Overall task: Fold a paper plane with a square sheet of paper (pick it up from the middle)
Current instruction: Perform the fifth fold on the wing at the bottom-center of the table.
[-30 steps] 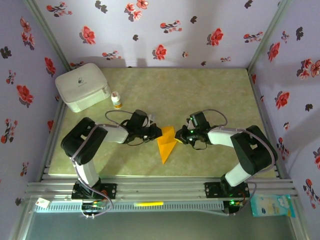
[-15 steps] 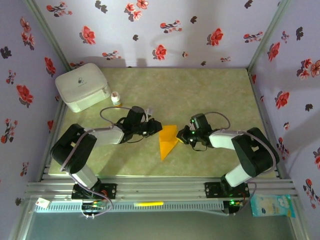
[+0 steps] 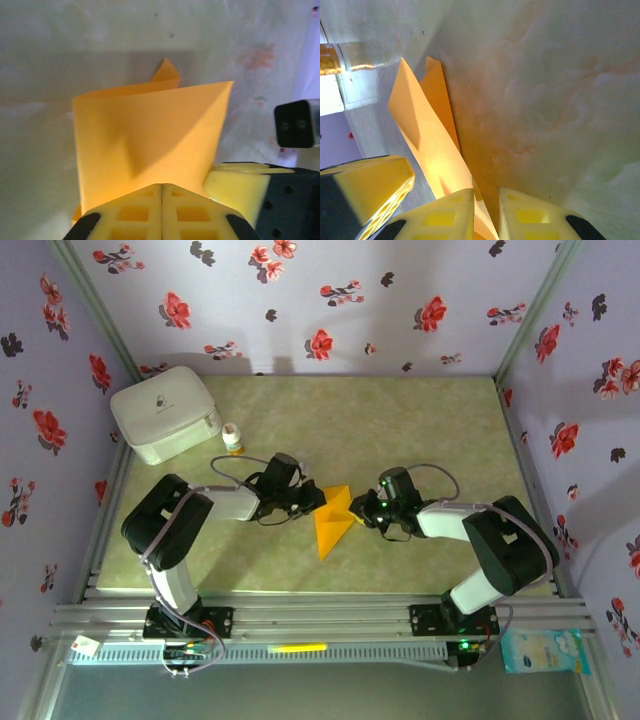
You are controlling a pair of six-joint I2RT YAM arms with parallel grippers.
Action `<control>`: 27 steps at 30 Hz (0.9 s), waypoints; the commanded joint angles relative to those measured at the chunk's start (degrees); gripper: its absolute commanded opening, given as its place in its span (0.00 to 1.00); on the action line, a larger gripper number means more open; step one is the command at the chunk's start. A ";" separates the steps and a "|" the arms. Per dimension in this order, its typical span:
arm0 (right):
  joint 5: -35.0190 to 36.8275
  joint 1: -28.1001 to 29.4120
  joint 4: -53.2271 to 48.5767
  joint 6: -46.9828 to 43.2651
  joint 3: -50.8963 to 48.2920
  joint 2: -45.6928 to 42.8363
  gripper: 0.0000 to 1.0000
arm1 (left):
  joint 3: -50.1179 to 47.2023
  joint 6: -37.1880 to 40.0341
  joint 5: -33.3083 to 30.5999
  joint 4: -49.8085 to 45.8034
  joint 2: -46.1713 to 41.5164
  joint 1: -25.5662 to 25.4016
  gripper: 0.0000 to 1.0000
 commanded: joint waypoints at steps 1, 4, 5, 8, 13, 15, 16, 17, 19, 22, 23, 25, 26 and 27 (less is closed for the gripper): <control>-0.60 0.34 1.41 0.23 -0.62 -1.08 0.19 | 0.63 1.30 -1.68 -3.27 0.60 -0.38 0.05; -1.06 0.25 1.78 0.21 -0.53 -0.79 0.18 | -0.57 1.53 -2.47 -3.23 0.22 -0.40 0.04; -1.07 0.30 1.79 0.23 -0.45 -0.66 0.18 | -0.94 1.38 -2.60 -2.87 0.10 -0.33 0.04; -1.45 0.30 1.89 0.23 -0.44 -0.46 0.18 | -1.73 1.31 -2.86 -2.29 0.17 -0.35 0.02; -1.96 0.30 2.19 0.03 -0.37 -0.22 0.18 | -3.08 0.92 -3.32 -0.96 0.98 -0.34 0.00; -2.90 0.23 2.64 -0.42 -0.22 0.11 0.18 | -3.81 0.78 -3.22 0.30 1.53 -0.33 0.00; -3.80 0.21 2.93 -0.92 0.02 0.49 0.19 | -4.13 0.79 -3.05 0.91 1.75 -0.33 0.00; -4.69 0.06 2.93 -1.44 0.32 0.88 0.20 | -4.59 0.87 -2.76 1.67 2.05 -0.33 0.00; -6.24 -0.10 3.02 -2.82 0.86 1.57 0.21 | -5.36 1.00 -2.43 2.98 2.44 -0.32 0.00; -7.59 -0.56 2.49 -4.70 1.70 2.48 0.23 | -6.31 1.32 -1.90 4.26 2.88 -0.24 0.00; -8.12 -0.73 2.52 -5.08 1.98 2.84 0.24 | -6.60 1.49 -1.91 4.49 2.98 -0.17 0.00; -8.71 -1.06 2.49 -5.55 2.42 3.53 0.25 | -7.37 1.55 -1.51 6.14 3.16 -0.12 0.00; -9.08 -1.19 2.60 -5.93 2.78 3.92 0.25 | -7.74 1.43 -1.22 7.27 3.26 -0.03 0.00; -9.50 -1.28 2.67 -6.28 3.03 4.23 0.26 | -8.02 1.24 -0.91 8.13 3.51 0.10 0.00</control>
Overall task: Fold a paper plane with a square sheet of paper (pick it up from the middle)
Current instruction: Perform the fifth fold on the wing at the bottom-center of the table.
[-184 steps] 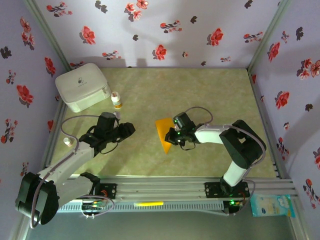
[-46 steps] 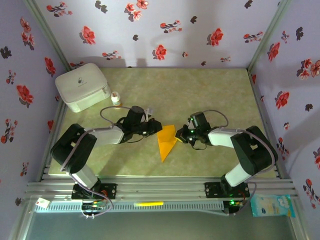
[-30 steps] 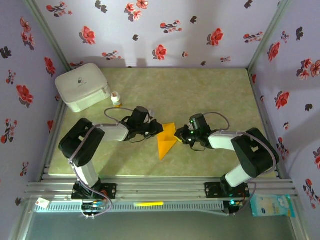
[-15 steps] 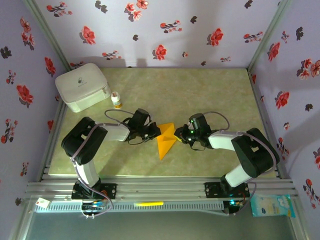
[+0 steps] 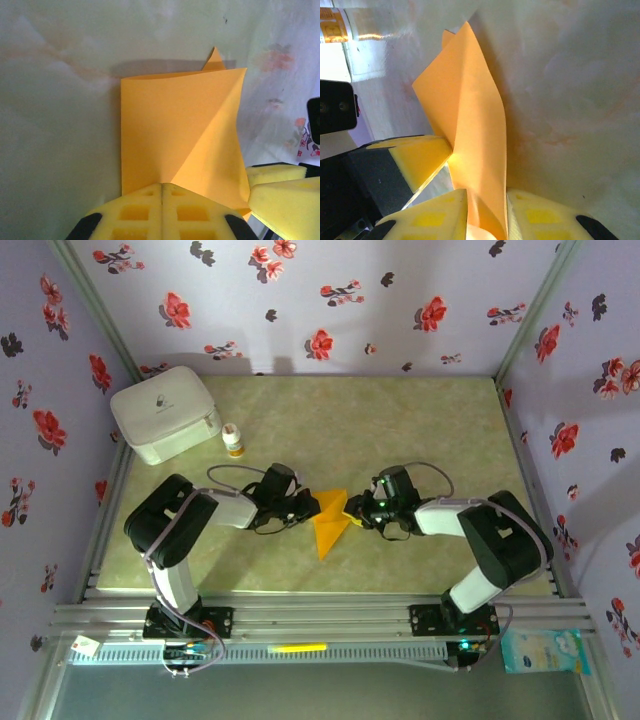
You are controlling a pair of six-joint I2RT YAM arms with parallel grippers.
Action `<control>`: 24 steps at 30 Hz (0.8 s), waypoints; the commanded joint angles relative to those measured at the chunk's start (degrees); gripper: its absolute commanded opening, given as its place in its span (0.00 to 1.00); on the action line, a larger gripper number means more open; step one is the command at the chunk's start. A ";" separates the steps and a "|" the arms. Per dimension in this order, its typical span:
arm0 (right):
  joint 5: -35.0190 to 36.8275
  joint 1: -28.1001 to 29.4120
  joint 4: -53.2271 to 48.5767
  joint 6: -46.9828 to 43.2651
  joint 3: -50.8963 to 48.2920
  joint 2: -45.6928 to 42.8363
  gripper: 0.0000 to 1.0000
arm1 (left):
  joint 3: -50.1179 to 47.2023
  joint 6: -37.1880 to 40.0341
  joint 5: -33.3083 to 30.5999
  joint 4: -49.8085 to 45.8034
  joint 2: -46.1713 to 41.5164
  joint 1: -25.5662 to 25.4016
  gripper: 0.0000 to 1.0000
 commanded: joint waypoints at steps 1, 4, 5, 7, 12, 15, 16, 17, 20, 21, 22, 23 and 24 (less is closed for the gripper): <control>-2.85 -0.73 1.17 -2.86 2.07 1.54 0.26 | -2.27 0.95 0.96 2.09 2.81 0.17 0.00; -4.15 -1.24 1.42 -3.82 3.06 2.62 0.26 | -2.88 0.35 1.78 4.49 3.60 0.30 0.00; -4.18 -1.39 1.60 -4.00 3.22 2.86 0.26 | -3.00 0.16 1.98 5.20 3.91 0.30 0.00; -5.06 -1.74 1.64 -4.24 3.52 3.25 0.27 | -3.27 -0.27 2.04 5.89 4.14 0.44 0.00; -5.96 -2.32 1.31 -5.63 3.79 3.26 0.28 | -3.71 -0.48 2.01 6.43 3.99 0.43 0.00; -6.61 -2.71 0.54 -7.12 4.16 3.43 0.29 | -3.72 -0.47 2.06 6.39 3.96 0.40 0.00; -6.90 -2.92 -0.55 -8.03 4.51 3.47 0.29 | -3.67 -0.42 2.01 6.34 3.91 0.45 0.00; -7.12 -3.10 -1.45 -8.93 4.87 3.56 0.29 | -3.65 -0.39 2.01 6.34 3.88 0.45 0.00; -8.10 -3.53 -2.90 -10.71 5.83 4.27 0.29 | -3.65 -0.44 2.01 6.21 3.75 0.50 0.00; -8.67 -3.63 -3.22 -11.08 6.18 4.66 0.29 | -3.62 -0.39 2.04 6.25 3.74 0.55 0.00; -9.13 -3.80 -3.71 -11.52 6.65 5.13 0.29 | -3.57 -0.43 2.02 6.25 3.63 0.55 0.00; -9.61 -3.94 -3.92 -11.94 7.15 5.67 0.29 | -3.56 -0.39 2.02 6.25 3.68 0.53 0.00; -10.14 -4.07 -4.32 -12.28 7.54 6.14 0.29 | -3.58 -0.38 2.01 6.18 3.61 0.47 0.00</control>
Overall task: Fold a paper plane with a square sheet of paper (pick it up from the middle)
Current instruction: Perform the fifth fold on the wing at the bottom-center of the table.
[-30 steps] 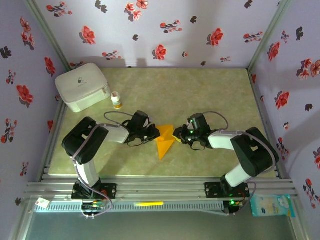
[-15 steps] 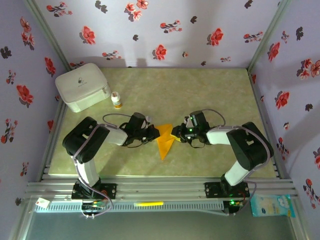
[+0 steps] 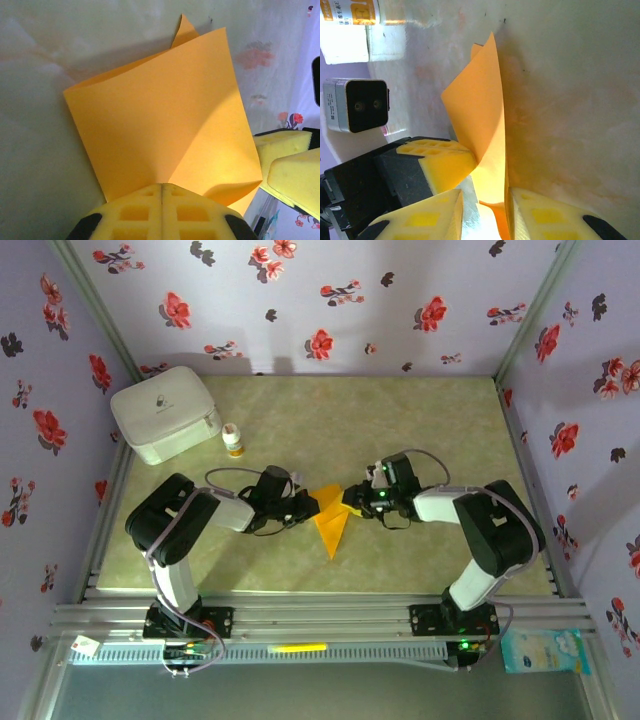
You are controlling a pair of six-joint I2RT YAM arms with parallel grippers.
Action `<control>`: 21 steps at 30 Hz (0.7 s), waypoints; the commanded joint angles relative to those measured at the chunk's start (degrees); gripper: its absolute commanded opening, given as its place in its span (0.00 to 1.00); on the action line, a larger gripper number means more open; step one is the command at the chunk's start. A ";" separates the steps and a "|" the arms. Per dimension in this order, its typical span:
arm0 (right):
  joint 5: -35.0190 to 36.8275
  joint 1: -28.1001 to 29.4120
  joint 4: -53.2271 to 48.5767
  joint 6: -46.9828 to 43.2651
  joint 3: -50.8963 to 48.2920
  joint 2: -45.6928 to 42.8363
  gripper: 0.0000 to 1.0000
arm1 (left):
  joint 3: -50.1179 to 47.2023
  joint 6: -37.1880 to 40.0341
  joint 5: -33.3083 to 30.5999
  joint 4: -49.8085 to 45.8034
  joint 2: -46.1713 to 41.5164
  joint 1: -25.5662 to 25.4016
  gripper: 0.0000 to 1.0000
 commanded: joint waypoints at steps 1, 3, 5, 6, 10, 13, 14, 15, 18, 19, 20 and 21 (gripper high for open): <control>-3.11 -0.77 -3.17 -3.62 2.16 2.11 0.29 | -0.84 -0.17 -0.92 -0.96 2.57 -0.56 0.00; -3.77 -0.91 -3.52 -4.13 2.57 2.59 0.29 | -0.93 -0.11 -0.91 -0.98 2.43 -0.50 0.00; -3.98 -0.97 -3.71 -4.32 2.84 3.16 0.28 | -1.01 -0.11 -0.86 -0.98 2.26 -0.53 0.00; -4.00 -1.00 -3.69 -4.22 2.85 3.14 0.27 | -1.06 -0.11 -0.92 -0.98 2.07 -0.51 0.00; -1.43 -0.97 -4.36 -3.63 2.02 1.88 0.18 | -0.84 -0.22 -0.91 -1.37 0.66 -0.41 0.00; -0.31 -1.00 -3.48 -2.13 0.85 0.33 0.08 | -0.18 -0.12 -0.91 -2.34 -1.30 -0.40 0.00; 0.16 -0.98 -2.93 -1.38 0.45 -0.20 0.07 | 0.24 0.13 -0.83 -3.15 -2.11 -0.35 0.00; 0.66 -0.97 -2.64 -0.74 -0.02 -0.61 0.06 | 0.67 0.43 -0.92 -4.02 -2.75 -0.37 0.01; 3.27 -1.00 -1.91 2.21 -1.32 -2.29 0.03 | 2.12 1.01 -1.36 -6.84 -5.36 -0.41 0.09; 4.14 -0.91 -0.68 4.10 -2.05 -2.77 0.03 | 2.40 0.99 -1.75 -7.61 -6.25 -0.42 0.12; 5.04 -0.78 0.88 6.15 -2.98 -3.15 0.03 | 2.67 0.80 -2.17 -8.04 -7.06 -0.48 0.13; 5.83 -0.74 1.80 7.87 -3.60 -3.49 0.02 | 2.82 0.65 -2.39 -8.39 -7.70 -0.44 0.14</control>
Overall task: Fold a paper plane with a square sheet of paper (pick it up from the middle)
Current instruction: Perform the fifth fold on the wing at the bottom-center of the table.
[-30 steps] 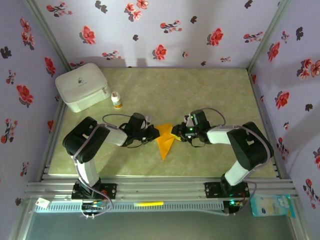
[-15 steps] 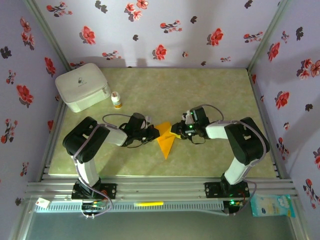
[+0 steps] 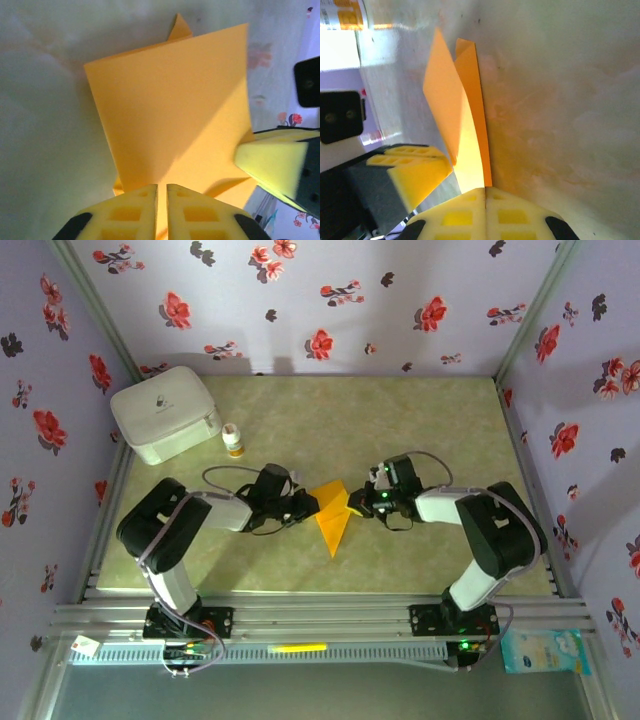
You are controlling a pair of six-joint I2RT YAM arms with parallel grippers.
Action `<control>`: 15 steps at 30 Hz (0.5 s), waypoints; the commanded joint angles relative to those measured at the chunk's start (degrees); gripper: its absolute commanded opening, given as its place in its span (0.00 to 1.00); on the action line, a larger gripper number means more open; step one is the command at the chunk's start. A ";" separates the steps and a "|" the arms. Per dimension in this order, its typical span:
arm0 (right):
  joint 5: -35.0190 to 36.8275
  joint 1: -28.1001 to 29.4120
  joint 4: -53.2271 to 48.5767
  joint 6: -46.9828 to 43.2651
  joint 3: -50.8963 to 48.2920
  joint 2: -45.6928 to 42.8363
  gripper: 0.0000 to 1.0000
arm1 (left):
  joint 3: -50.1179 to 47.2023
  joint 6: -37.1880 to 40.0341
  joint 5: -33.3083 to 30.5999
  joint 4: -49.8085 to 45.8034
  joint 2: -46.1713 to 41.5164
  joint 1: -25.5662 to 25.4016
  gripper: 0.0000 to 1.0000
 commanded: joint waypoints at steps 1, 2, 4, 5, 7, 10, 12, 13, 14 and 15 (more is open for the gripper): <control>4.91 0.07 3.37 7.01 -2.39 -2.12 0.02 | 2.28 0.23 -1.90 -3.56 -3.62 -0.34 0.14; 6.24 0.40 3.30 8.24 -2.88 -2.73 0.02 | 2.68 -0.01 -2.21 -4.24 -4.07 -0.39 0.14; 8.72 1.33 3.29 9.88 -3.61 -3.99 0.03 | 3.31 -0.15 -2.27 -4.55 -4.36 -0.67 0.14; 9.90 1.99 2.92 10.65 -3.79 -4.60 0.03 | 3.65 -0.49 -2.30 -4.54 -4.28 -0.84 0.14; 12.72 3.41 1.85 12.32 -4.05 -5.74 0.03 | 4.57 -1.28 -2.27 -4.72 -3.65 -1.32 0.14; 16.74 5.45 1.71 15.71 -5.10 -6.72 0.03 | 6.21 -2.07 -2.51 -5.77 -1.91 -2.06 0.13; 18.67 6.61 2.00 17.31 -5.70 -7.16 0.04 | 6.37 -3.56 -3.37 -5.76 -1.08 -2.48 0.11; 19.60 7.23 2.23 17.88 -5.97 -7.50 0.04 | 6.18 -4.56 -4.25 -5.02 -1.02 -2.82 0.10; 20.12 7.72 2.39 18.26 -6.06 -7.75 0.04 | 6.04 -5.14 -4.87 -4.77 -0.87 -3.10 0.10; 20.48 8.00 2.32 18.41 -6.15 -7.91 0.04 | 6.24 -5.52 -5.53 -5.37 -0.61 -3.23 0.10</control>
